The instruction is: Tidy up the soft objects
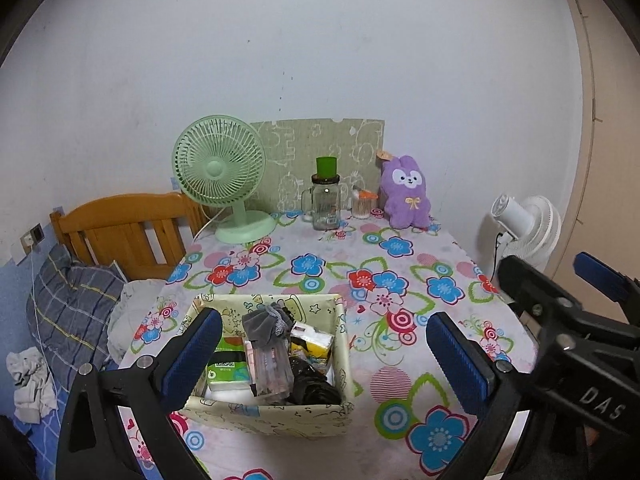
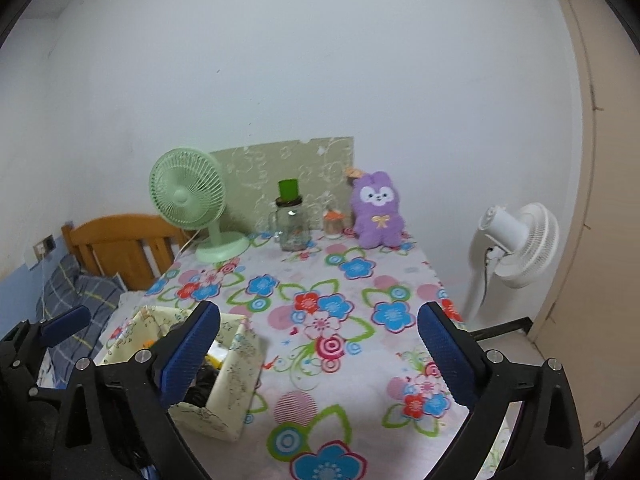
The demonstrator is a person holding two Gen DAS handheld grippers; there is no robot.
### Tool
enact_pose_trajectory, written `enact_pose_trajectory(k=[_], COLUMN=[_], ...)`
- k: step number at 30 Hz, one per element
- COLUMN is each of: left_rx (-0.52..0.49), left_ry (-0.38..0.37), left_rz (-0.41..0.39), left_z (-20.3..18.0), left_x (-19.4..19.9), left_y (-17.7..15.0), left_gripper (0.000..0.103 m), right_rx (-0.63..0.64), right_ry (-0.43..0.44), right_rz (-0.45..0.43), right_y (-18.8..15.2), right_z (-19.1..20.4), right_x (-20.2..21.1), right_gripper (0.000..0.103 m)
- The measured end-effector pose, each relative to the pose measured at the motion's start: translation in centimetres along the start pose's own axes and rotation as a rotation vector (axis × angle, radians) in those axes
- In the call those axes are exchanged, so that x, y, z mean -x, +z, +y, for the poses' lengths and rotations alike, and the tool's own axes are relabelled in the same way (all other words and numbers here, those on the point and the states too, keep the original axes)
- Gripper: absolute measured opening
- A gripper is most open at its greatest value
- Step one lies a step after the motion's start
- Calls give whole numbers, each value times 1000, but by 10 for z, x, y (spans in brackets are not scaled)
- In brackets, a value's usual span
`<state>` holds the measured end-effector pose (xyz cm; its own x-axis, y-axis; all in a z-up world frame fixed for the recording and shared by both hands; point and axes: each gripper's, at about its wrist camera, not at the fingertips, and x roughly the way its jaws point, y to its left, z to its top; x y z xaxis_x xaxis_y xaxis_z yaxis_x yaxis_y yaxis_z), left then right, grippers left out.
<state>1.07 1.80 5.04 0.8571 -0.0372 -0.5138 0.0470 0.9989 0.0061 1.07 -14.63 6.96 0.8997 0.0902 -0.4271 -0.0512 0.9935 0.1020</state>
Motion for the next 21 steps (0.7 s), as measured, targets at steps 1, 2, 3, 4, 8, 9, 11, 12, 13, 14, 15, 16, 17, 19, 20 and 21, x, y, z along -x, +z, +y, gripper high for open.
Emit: enact_pose_trajectory(k=[1,2,3,4,8,9,11,12,13,14,15,16,17,19,20,21], left_rx=[3,7,10,12,20,23,25,26,27,27,26,26,27,30,31,31], left_ry=[0,1,2,4,12,15,19,21,19,17,16,13,11,7,7,6], left_rz=[-4,-7,-11,-18,-42,-44,-48,-48,-50,-50,-51,-51,-50,-48,-47,-48], left_z=[0,0,0,-1,0,0,0,0,0,0,0,0,0,1,1,1], left_x=[2,3,6,9,18,19,22,23,24,25,25,25,26,26,26,27], left_y=[0,1,1,1,2,2,1,0,-1,-1,-2,-3,-3,-4,-5,-5], left_gripper=[103,103,103,103,103,103,103,103,103,103,103,103,103,103,103,103], right_rx=[-3,-6,-9,-11,-23,-25,-29,-31,-34,-37,-39,-41,-43,-44,-45,-44], right_ry=[-4,-9,-14,-17,-25,-27,-30,-32,-33,-33,-34,-37,-41,-45,-47,-48], right_rz=[-6,-13,-19,-26,-46,-49,-56,-57,-58,-58,-59,-58,-58,-56,-55,-55], right_y=[0,0,0,0,0,0,-2,-2,-3,-4,-4,-4,-5,-6,-6,-6], right_z=[-2,-5,-8,-10,-18,-20,-23,-24,-25,-26,-26,-27,-27,-28,-28,-28], right_x=[4,8,11,15,25,27,31,33,34,36,37,37,37,38,38,38], right_gripper=[101,101,102,102,103,103,103,103,103,103,103,103,103,103,103,103])
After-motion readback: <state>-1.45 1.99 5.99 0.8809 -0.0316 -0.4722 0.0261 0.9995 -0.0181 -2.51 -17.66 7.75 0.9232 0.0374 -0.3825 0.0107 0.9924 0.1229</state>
